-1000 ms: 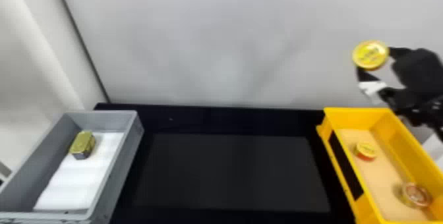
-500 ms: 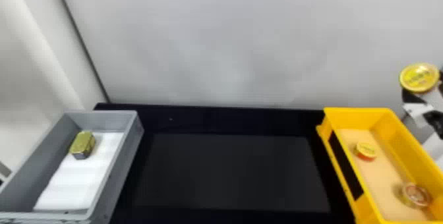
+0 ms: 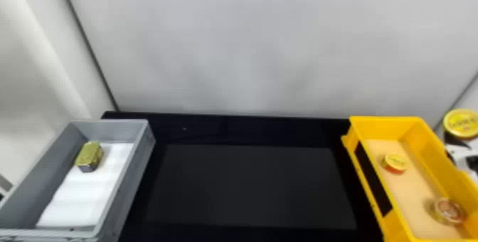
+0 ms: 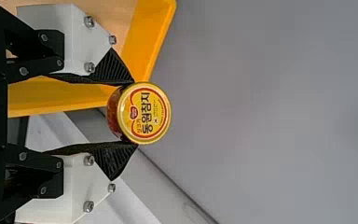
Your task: Pick up the round yellow can and place it in the yellow rectangular box
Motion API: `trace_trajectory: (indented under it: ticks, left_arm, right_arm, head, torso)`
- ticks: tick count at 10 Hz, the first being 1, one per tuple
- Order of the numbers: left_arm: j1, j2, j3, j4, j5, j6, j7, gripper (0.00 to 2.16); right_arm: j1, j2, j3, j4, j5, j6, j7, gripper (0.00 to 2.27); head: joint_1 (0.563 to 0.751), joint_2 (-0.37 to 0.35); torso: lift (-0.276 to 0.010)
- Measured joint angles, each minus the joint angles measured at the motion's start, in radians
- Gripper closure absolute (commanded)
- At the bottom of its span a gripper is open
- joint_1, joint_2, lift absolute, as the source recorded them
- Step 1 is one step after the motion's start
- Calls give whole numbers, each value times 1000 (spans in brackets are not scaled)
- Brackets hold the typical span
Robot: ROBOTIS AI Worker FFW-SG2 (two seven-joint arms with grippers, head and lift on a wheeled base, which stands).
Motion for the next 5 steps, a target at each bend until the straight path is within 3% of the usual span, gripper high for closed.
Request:
trace_trajectory:
  ticks: [5]
  left_arm:
    - [12, 0, 15, -17, 0, 1, 0, 12]
  right_arm:
    - [47, 3, -102, 143, -252, 30, -113, 659]
  head:
    - [686, 14]
  torso:
    - [-56]
